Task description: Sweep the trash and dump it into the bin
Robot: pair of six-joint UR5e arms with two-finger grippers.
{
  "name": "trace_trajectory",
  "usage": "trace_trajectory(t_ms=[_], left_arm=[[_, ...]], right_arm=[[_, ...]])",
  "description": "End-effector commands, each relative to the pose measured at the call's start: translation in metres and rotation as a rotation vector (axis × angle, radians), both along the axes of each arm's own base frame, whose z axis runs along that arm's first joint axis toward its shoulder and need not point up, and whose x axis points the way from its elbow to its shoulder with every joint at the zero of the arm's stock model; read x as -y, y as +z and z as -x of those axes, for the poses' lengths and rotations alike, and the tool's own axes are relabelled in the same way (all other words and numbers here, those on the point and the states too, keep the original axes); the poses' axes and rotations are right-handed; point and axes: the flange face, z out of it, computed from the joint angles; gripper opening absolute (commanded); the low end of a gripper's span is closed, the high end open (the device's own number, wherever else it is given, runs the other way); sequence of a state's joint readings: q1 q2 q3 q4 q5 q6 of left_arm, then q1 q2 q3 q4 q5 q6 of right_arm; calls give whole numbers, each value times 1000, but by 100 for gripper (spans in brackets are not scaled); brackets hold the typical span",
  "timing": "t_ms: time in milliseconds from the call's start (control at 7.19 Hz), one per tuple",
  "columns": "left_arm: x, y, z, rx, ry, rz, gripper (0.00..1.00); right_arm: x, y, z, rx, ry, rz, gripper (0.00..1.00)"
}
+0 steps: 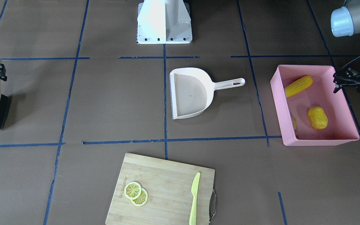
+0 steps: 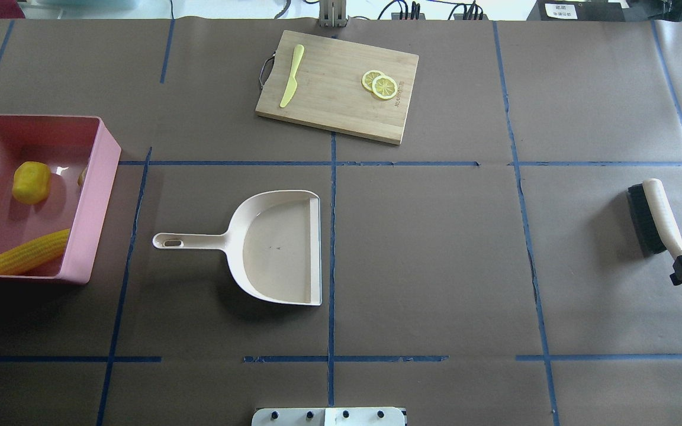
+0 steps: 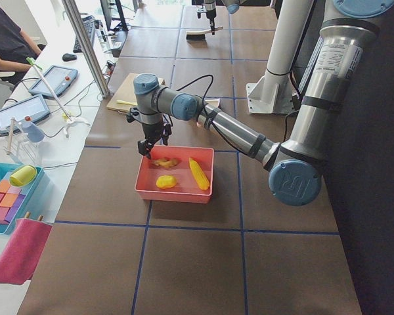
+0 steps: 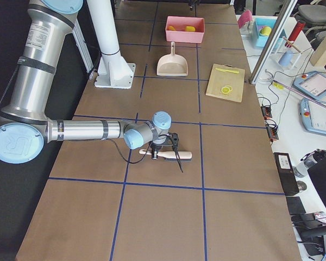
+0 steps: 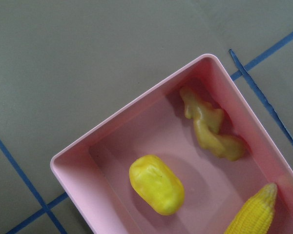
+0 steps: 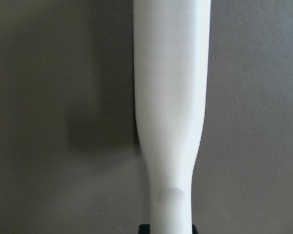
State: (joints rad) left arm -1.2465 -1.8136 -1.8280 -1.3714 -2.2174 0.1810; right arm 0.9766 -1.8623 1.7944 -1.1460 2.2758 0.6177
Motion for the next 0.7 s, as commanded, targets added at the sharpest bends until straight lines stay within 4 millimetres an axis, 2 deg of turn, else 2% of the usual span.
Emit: trace_trajectory(t_ms=[0,139,278,556], left_arm=[[-2,0,1,0,-1,-2,100],[-2,-2,1,-1,-1,-5,100],[-4,0,2,0,-1,-2,100],[-5,1,2,1,0,-1,100]], right_arm=[[-1,1,1,0,-4,1,42],[-1,0,3,1,-7,0,56],[1,-2,4,2,-5,-3,98],[2,-11,1,9,2,-21,100]])
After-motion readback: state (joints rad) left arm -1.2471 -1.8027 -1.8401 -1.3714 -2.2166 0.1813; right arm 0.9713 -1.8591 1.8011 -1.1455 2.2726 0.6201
